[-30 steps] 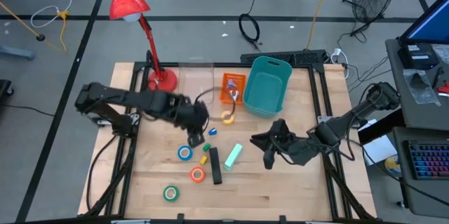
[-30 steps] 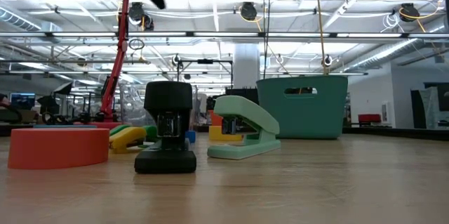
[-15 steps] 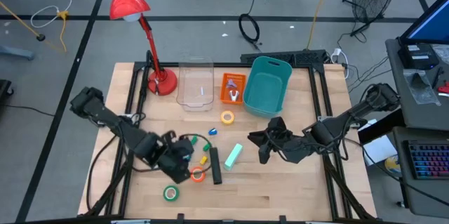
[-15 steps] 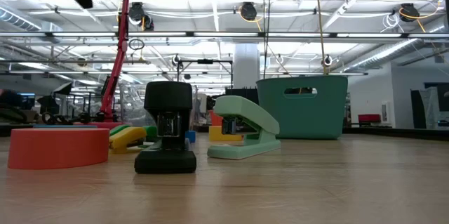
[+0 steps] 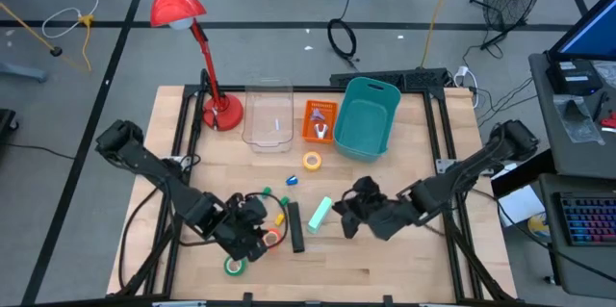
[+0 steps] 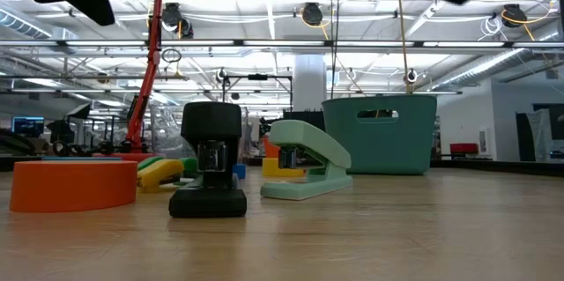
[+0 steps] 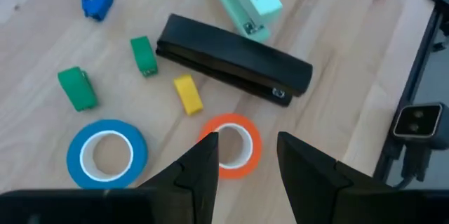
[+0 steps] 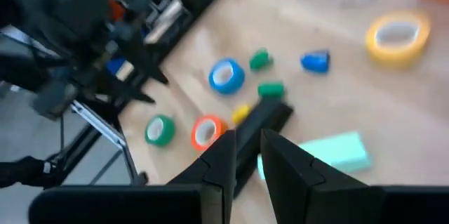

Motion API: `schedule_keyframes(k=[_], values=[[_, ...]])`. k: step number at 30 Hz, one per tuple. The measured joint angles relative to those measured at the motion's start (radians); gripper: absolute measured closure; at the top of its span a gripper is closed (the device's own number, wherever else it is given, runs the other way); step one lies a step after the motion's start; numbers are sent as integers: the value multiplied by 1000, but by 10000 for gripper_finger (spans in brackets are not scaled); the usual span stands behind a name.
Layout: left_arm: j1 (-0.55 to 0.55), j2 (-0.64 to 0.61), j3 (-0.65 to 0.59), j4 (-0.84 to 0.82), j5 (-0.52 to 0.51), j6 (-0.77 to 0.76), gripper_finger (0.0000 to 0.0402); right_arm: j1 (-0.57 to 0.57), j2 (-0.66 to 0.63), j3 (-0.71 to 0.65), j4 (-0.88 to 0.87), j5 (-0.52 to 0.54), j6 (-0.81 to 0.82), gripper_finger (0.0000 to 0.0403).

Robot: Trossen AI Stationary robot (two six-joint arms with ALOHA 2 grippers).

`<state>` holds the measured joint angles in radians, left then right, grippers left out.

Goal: Pick and place Stapler, Stapler remover, tape
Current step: Put the blue tape into the green bin

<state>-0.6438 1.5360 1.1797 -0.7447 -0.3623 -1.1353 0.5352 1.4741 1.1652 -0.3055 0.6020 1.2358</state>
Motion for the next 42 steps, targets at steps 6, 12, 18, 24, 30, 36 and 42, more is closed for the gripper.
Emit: schedule_keyframes(k=[6, 12, 18, 24, 30, 36, 42], values=[[59, 0, 0, 26, 25, 85, 254, 17, 89, 0, 58, -114, 98, 342], [148, 0, 0, 105, 117, 192, 254, 60, 125, 0, 70, -260, 189, 342], [229, 0, 0, 228, 182, 272, 254, 169, 128, 0, -49, -266, 357, 343], [274, 0, 3, 301, 203, 312, 254, 286, 117, 0, -195, -264, 546, 361], [297, 58, 109, 293, 197, 360, 254, 344, 116, 0, -260, -264, 584, 385], [335, 278, 408, 115, 196, 428, 254, 359, 116, 0, -298, -272, 555, 401], [395, 406, 635, -83, 107, 423, 254, 368, 103, 0, -351, -293, 496, 402]])
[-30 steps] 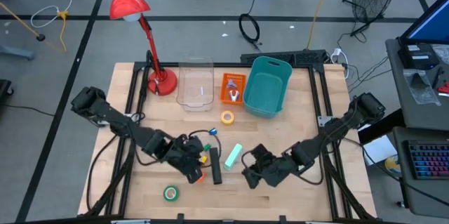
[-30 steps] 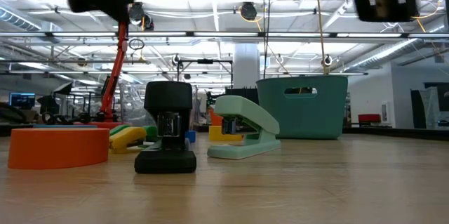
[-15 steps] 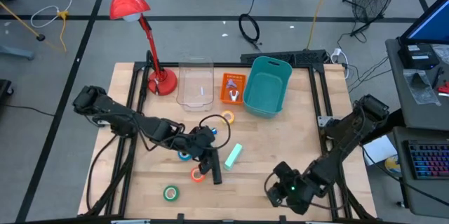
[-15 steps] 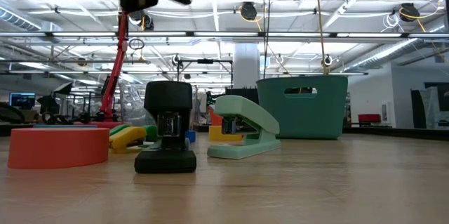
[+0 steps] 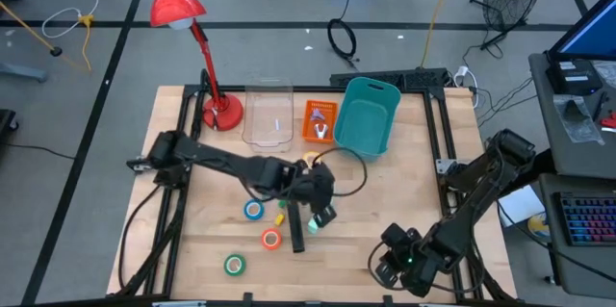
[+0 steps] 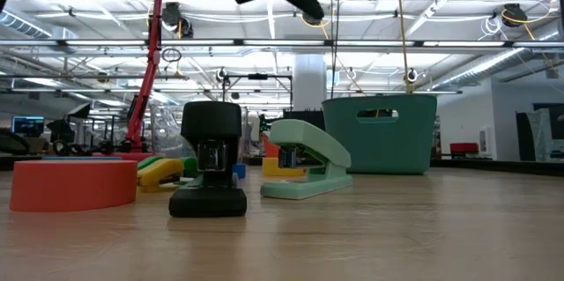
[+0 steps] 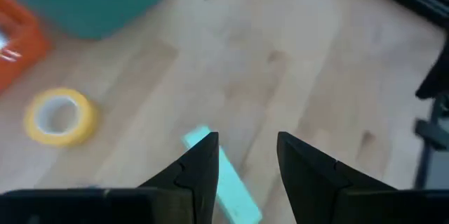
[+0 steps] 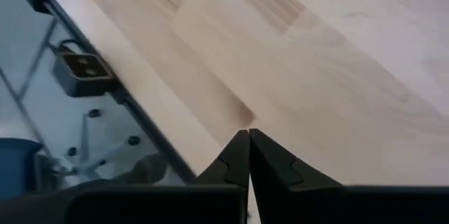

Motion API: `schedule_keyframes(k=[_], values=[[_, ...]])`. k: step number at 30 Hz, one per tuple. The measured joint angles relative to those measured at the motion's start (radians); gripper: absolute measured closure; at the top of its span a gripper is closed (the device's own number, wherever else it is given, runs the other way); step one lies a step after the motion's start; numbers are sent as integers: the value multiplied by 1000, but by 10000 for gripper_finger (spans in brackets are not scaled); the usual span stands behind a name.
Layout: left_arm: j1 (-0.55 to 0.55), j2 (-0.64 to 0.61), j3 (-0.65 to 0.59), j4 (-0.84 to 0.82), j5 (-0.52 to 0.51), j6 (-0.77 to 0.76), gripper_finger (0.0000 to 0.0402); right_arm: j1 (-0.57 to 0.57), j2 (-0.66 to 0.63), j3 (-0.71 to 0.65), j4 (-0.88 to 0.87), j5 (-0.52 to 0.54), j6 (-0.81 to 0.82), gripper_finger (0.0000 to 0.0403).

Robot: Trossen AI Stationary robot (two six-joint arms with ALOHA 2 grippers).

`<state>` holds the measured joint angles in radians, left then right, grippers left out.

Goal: Pick and place Stapler, Stapler remover, tape
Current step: Put the blue tape into the green bin

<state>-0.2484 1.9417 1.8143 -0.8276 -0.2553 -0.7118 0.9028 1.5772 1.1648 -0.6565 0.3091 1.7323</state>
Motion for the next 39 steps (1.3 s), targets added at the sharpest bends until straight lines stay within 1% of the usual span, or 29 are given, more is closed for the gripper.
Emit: schedule_keyframes(k=[3, 7, 10, 15, 16, 19, 21, 23, 25, 29, 35, 39], values=[[40, 2, 21, -103, 1, -59, 254, 3, -15, 0, -41, 3, -25, 401], [88, -3, 20, -344, -12, -165, 254, 3, -25, 0, -90, 2, -68, 399], [102, -6, 8, -474, -9, -233, 254, 3, -33, 0, -99, 5, -114, 399], [89, -6, -48, -583, -7, -306, 254, 2, -33, 0, -117, 4, -196, 399], [81, -6, -71, -588, 3, -321, 254, 2, -33, 0, -121, 4, -208, 399], [44, -4, -158, -579, 76, -380, 254, 2, -33, 0, -134, 3, -250, 399], [16, -4, -222, -559, 119, -441, 254, 2, -33, 0, -143, 1, -271, 399], [-17, -4, -279, -537, 139, -509, 254, 2, -33, 0, -144, 1, -288, 399], [-48, -4, -312, -512, 158, -556, 254, 2, -33, 0, -142, 1, -306, 399], [-105, -4, -333, -493, 240, -652, 254, 2, -33, 0, -142, 0, -338, 399], [-178, -4, -337, -448, 224, -800, 254, 2, -33, 0, -135, 0, -350, 399], [-188, -4, -337, -419, 176, -827, 254, 2, -33, 0, -118, 0, -371, 399]])
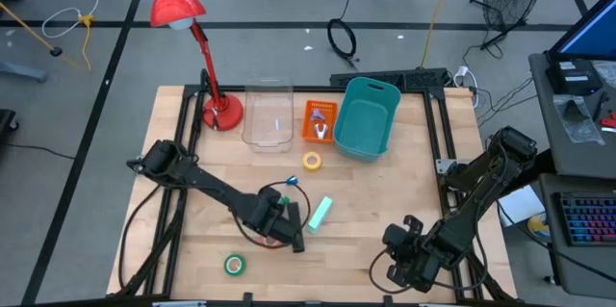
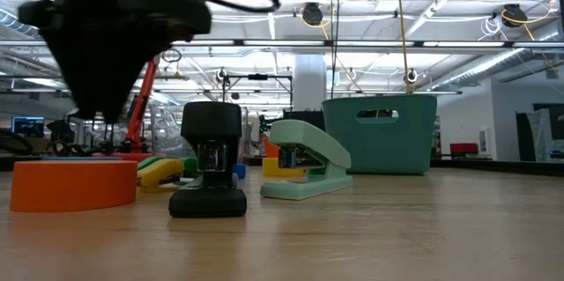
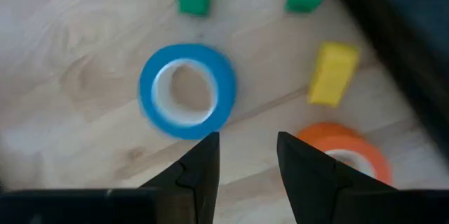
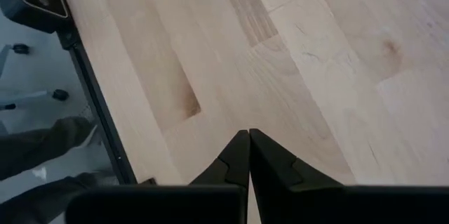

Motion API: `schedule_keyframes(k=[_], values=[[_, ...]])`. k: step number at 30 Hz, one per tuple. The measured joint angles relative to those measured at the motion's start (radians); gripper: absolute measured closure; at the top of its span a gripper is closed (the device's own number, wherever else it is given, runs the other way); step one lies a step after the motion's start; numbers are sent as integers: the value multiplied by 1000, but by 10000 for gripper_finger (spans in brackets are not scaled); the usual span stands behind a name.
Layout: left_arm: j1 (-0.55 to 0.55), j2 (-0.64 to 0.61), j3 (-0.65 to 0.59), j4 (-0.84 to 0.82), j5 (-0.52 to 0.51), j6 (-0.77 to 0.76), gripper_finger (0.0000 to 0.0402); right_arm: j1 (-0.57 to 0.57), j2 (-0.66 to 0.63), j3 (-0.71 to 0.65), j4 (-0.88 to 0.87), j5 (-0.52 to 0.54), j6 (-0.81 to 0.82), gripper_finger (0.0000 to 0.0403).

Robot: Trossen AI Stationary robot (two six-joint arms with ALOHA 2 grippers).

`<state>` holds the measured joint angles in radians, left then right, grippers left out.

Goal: Pick and place Stapler, Stapler remover, tape
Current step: Put the blue tape into the green bin

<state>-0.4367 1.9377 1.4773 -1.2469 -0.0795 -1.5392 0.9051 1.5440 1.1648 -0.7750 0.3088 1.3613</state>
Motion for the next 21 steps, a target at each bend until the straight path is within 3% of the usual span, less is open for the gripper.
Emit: schedule_keyframes(k=[9, 21], values=[[13, 0, -35, 43, -52, 15, 254, 0, 0, 0, 21, 0, -20, 399], [20, -1, -123, 85, 1, 26, 254, 0, 0, 0, 53, 0, -20, 399]])
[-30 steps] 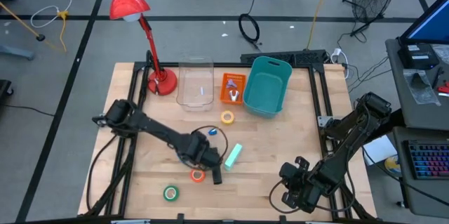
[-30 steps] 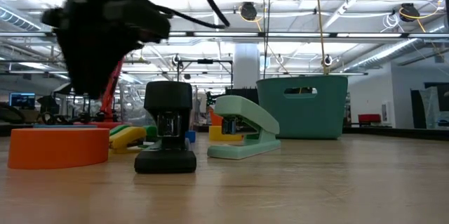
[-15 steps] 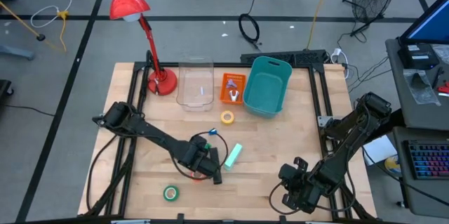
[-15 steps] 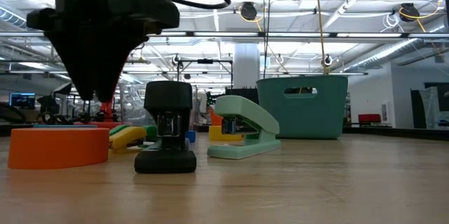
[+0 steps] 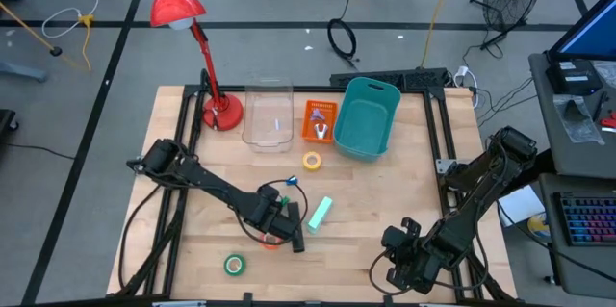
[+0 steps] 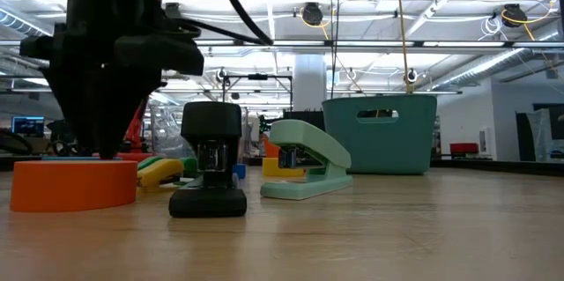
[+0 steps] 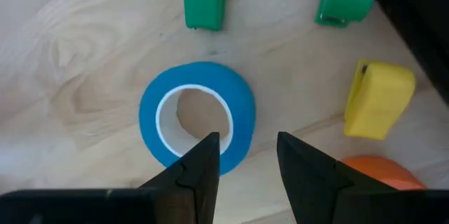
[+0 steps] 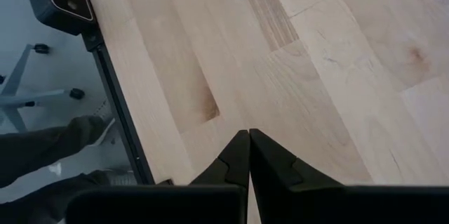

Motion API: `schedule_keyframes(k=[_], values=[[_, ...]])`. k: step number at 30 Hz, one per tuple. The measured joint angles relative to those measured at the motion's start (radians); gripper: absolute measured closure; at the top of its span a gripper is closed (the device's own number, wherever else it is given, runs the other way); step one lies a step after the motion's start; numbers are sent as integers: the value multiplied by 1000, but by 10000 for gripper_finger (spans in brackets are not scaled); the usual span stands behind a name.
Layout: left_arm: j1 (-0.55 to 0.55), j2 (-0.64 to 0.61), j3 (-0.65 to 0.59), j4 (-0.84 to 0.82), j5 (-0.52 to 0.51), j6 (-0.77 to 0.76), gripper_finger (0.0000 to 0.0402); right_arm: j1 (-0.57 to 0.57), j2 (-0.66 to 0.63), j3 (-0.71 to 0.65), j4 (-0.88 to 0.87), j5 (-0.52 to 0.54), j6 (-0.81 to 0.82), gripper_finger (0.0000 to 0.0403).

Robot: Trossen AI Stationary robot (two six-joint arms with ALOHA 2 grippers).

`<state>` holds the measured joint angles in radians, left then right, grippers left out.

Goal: Pick and place Stapler, Stapler remover, tape
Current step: Put the blue tape into the green bin

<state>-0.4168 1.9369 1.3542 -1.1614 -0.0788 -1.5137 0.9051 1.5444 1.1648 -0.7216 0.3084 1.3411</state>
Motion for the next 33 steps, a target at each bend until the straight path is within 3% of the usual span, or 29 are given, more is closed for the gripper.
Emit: schedule_keyframes(k=[12, 21, 28, 33], values=[[25, 0, -57, 49, 26, 4, 262, 0, 0, 0, 6, 2, 0, 399], [56, 0, -57, 62, 29, 65, 376, 0, 0, 0, 7, 2, 0, 399], [71, -19, -57, 51, 74, 80, 361, 0, 0, 0, 7, 4, -5, 399], [57, -128, -57, 45, 47, 53, 374, -8, -12, 0, 6, 9, -20, 399]])
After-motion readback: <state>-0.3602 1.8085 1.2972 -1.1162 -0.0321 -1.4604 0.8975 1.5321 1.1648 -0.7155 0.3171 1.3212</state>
